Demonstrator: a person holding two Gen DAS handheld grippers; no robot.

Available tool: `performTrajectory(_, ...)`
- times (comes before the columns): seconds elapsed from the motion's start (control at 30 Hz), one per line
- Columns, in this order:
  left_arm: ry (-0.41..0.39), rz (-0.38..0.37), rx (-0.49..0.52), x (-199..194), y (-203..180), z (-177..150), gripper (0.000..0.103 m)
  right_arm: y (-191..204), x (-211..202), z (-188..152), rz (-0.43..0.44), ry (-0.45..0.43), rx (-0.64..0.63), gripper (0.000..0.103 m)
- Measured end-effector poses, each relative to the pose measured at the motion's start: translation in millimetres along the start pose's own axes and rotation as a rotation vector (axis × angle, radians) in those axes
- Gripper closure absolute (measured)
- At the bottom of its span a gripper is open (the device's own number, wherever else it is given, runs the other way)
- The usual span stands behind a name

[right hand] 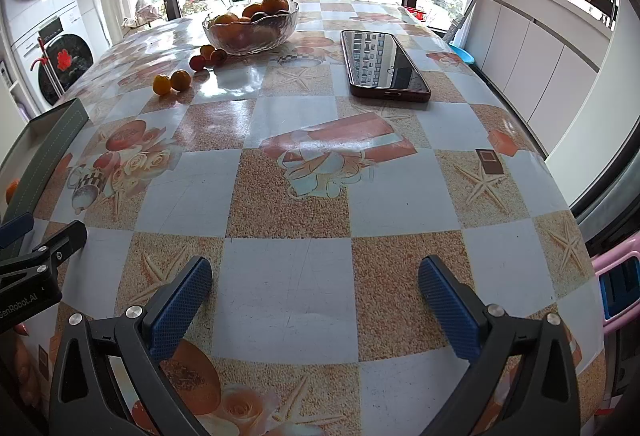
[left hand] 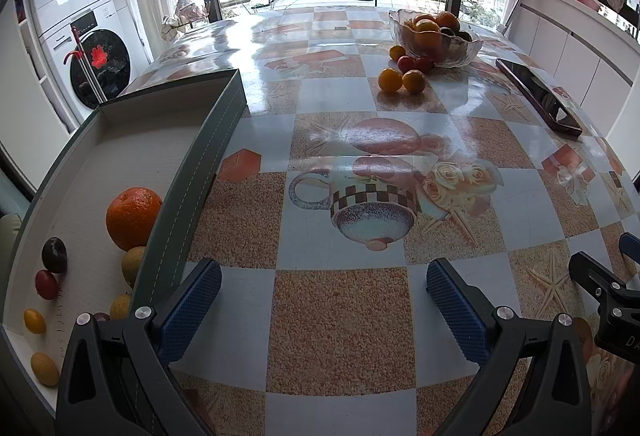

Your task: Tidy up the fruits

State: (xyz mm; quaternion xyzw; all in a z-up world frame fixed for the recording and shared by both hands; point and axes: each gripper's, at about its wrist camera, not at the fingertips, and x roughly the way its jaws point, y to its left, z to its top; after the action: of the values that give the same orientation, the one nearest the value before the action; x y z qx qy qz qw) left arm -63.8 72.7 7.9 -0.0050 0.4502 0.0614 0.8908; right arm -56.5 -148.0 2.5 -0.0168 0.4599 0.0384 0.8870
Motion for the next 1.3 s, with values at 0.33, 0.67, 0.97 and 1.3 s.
performTrajectory(0.33,0.000,0.000,0.000,-0.1,0.1,0.0,0.000,0.1,-0.6,-0.6,0.000,-0.001,0.000,0.000)
performTrajectory(0.67,0.000,0.000,0.000,-0.1,0.1,0.1,0.000,0.1,-0.2,-0.7,0.000,-0.001,0.000,0.000)
performTrajectory(0.97,0.001,-0.001,-0.001,-0.2,0.0,-0.2,0.000,-0.2,2.7,1.8,-0.001,0.002,-0.002,0.000)
performTrajectory(1.3,-0.005,-0.084,-0.014,-22.8,14.2,15.5,0.000,24.9,25.6,53.3,0.122,0.133,-0.005,0.000)
